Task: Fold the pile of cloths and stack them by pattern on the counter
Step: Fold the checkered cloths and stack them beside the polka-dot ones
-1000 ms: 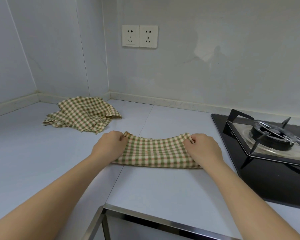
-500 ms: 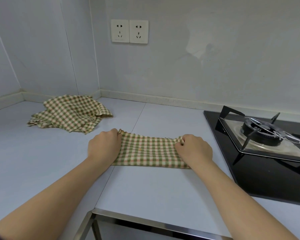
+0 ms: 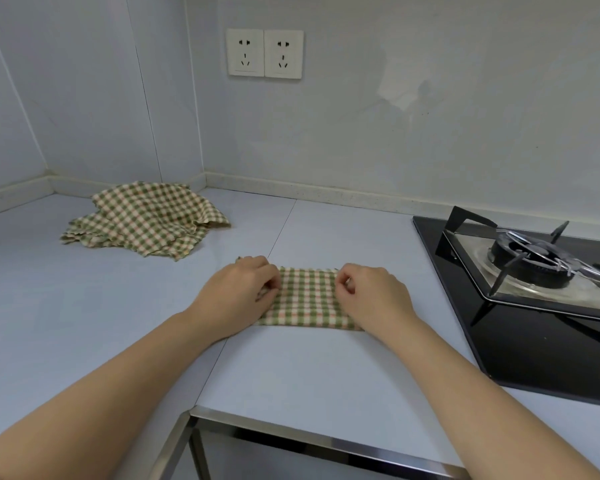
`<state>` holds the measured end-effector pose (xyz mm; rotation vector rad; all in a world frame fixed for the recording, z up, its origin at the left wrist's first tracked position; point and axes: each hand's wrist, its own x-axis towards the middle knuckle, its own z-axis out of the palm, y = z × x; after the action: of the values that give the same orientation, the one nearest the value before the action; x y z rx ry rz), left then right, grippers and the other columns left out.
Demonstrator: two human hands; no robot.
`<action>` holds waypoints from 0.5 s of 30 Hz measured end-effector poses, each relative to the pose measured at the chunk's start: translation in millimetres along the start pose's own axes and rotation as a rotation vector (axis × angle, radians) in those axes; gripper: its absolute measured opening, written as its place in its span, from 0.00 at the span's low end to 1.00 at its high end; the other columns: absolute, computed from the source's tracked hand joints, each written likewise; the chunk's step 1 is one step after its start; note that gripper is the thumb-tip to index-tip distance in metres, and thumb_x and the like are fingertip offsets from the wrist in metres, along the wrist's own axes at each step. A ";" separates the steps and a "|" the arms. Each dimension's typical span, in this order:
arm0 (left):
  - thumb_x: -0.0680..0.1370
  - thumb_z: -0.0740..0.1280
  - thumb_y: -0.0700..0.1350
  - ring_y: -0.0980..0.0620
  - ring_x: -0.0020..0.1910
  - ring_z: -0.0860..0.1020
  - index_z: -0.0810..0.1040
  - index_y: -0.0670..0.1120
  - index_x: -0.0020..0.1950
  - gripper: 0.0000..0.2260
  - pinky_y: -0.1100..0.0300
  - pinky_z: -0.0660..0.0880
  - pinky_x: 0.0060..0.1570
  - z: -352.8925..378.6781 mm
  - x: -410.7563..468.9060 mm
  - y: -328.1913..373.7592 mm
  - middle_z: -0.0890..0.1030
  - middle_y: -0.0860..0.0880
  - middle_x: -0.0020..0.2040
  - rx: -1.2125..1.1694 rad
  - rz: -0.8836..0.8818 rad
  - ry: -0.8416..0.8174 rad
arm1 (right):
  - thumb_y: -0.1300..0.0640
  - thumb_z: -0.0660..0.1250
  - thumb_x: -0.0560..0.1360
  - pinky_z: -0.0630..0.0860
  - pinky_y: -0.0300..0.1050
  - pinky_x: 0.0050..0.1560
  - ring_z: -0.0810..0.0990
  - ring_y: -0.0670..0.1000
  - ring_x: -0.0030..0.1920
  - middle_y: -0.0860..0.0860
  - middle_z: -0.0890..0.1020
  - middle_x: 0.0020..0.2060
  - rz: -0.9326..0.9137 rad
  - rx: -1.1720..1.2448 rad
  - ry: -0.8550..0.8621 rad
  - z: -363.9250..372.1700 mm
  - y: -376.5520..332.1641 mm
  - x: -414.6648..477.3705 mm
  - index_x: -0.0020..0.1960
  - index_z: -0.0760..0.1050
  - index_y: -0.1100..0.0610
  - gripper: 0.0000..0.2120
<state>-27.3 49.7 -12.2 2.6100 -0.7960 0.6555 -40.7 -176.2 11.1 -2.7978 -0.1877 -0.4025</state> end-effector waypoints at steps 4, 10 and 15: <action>0.74 0.64 0.34 0.54 0.47 0.76 0.79 0.48 0.51 0.12 0.58 0.73 0.48 -12.6 -0.3 -14.0 0.79 0.55 0.49 -0.044 0.082 -0.095 | 0.55 0.60 0.78 0.71 0.46 0.55 0.76 0.50 0.55 0.46 0.79 0.53 0.058 0.034 0.056 -6.9 14.4 5.5 0.59 0.76 0.51 0.11; 0.78 0.64 0.39 0.45 0.57 0.76 0.77 0.44 0.61 0.12 0.51 0.72 0.55 -19.8 -1.2 -20.4 0.78 0.47 0.58 0.009 -0.278 0.144 | 0.48 0.62 0.77 0.63 0.47 0.58 0.76 0.48 0.55 0.44 0.78 0.51 0.048 -0.008 -0.069 -9.9 22.1 5.9 0.58 0.75 0.48 0.12; 0.79 0.65 0.50 0.46 0.58 0.73 0.73 0.47 0.67 0.17 0.47 0.68 0.62 -13.1 1.0 -32.5 0.76 0.47 0.56 -0.024 -0.515 -0.024 | 0.48 0.65 0.75 0.65 0.47 0.59 0.74 0.47 0.51 0.43 0.73 0.46 0.034 -0.003 -0.104 -8.5 19.6 7.9 0.51 0.74 0.46 0.06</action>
<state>-11.7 80.5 -6.4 2.6412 -0.1145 0.4573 -31.9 -196.7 15.7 -2.8226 -0.1630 -0.2498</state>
